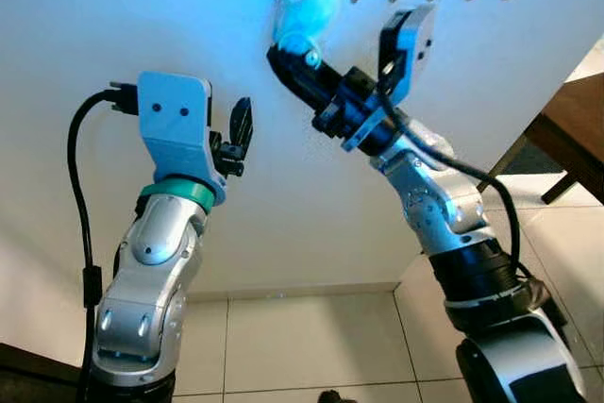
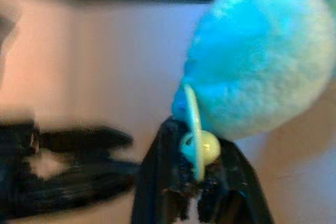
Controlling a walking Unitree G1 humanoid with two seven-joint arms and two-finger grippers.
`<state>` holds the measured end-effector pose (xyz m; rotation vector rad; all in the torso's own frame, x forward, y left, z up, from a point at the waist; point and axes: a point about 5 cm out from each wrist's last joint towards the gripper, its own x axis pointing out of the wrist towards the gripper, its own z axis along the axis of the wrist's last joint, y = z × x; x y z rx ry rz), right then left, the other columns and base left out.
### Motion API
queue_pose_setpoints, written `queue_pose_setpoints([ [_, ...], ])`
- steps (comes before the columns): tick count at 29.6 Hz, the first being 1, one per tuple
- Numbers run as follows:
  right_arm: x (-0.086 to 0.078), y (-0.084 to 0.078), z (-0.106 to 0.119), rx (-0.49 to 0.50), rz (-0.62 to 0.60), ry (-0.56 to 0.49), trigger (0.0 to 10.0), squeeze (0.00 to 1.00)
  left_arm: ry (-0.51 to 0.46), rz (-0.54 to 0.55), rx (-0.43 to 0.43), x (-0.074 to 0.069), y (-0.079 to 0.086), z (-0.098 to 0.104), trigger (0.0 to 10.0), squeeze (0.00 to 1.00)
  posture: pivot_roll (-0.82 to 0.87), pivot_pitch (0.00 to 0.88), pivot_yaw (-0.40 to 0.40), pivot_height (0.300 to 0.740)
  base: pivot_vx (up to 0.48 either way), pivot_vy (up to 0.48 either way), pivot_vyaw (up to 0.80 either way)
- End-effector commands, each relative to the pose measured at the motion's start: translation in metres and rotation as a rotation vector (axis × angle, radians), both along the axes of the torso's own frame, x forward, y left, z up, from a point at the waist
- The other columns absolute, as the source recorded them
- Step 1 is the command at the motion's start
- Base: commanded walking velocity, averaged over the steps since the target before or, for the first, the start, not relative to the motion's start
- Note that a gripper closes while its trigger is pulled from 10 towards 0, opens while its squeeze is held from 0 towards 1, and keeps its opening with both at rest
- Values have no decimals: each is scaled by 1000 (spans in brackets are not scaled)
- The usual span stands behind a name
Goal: Hang keys on a hook
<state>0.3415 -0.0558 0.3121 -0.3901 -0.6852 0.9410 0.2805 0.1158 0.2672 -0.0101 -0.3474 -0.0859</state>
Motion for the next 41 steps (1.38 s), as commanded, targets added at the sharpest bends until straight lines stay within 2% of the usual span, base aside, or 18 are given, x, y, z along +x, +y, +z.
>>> queue_pose_setpoints([
  [1, -4, 14, 13, -190, -106, -326, 10000, 0, 19, -1, -3, 0, -2, -4, 10000, 0, -44, 124, 89, 740, 0, 0, 0],
  [3, -4, 14, 13, -190, -106, -326, 10000, 0, 19, -1, -3, 0, -2, -4, 10000, 0, -44, 124, 89, 740, 0, 0, 0],
  [4, -3, 17, 18, -241, -162, -427, 10000, 0, 19, -6, -5, 1, -3, -4, 10000, 0, -44, 124, 89, 740, 0, 0, 0],
  [5, -3, 17, 18, -241, -162, -427, 10000, 0, 19, -6, -5, 1, -3, -4, 10000, 0, -44, 124, 89, 740, 0, 0, 0],
  [6, -1, 18, 26, -305, -257, -553, 10000, 0, 18, -10, -7, 1, -4, -4, 10000, 0, -43, 124, 89, 740, 0, 0, 0],
  [7, -1, 18, 26, -305, -257, -553, 10000, 0, 18, -10, -7, 1, -4, -4, 10000, 0, -43, 124, 89, 740, 0, 0, 0],
  [8, 2, 16, 35, -351, -357, -670, 10000, 0, 17, -12, -9, 1, -5, -4, 10000, 0, -46, 126, 91, 740, 0, 0, 0],
  [9, 2, 16, 35, -351, -357, -670, 10000, 0, 17, -12, -9, 1, -5, -4, 10000, 0, -46, 126, 91, 740, 0, 0, 0],
  [10, 5, 11, 46, -389, -444, -774, 10000, 0, 17, -16, -11, 1, -6, -3, 10000, 0, -46, 126, 91, 740, 0, 0, 0],
  [11, 5, 11, 46, -389, -444, -774, 10000, 0, 17, -16, -11, 1, -6, -3, 10000, 0, -46, 126, 91, 740, 0, 0, 0],
  [12, 8, 6, 54, -448, -512, -873, 10000, 0, 17, -20, -13, 1, -7, -3, 10000, 0, -46, 126, 91, 740, 0, 0, 0],
  [14, 8, 6, 54, -448, -512, -873, 10000, 0, 17, -20, -13, 1, -7, -3, 10000, 0, -46, 126, 91, 740, 0, 0, 0],
  [21, 17, -20, 78, -640, -625, -1116, 10000, 0, 19, -34, -21, 3, -10, -3, 10000, 0, -73, 132, 100, 740, 0, 0, 0],
  [23, 17, -20, 78, -640, -625, -1116, 10000, 0, 19, -34, -21, 3, -10, -3, 10000, 0, -73, 132, 100, 740, 0, 0, 0],
  [31, 24, -42, 80, -726, -685, -1234, 10000, 0, 20, -36, -27, 5, -11, -3, 10000, 0, -70, 137, 109, 740, 0, 0, 0],
  [35, 27, -45, 79, -749, -687, -1238, 10000, 0, 20, -35, -26, 5, -11, -3, 10000, 0, -70, 137, 109, 740, 0, 0, 0],
  [38, 34, -52, 68, -848, -671, -1208, 10000, 0, 20, -34, -27, 6, -11, -3, 10000, 0, -73, 138, 108, 740, 0, 0, 0],
  [41, 37, -54, 60, -885, -654, -1189, 10000, 0, 21, -34, -27, 6, -11, -3, 10000, 0, -73, 139, 108, 740, 0, 0, 0],
])
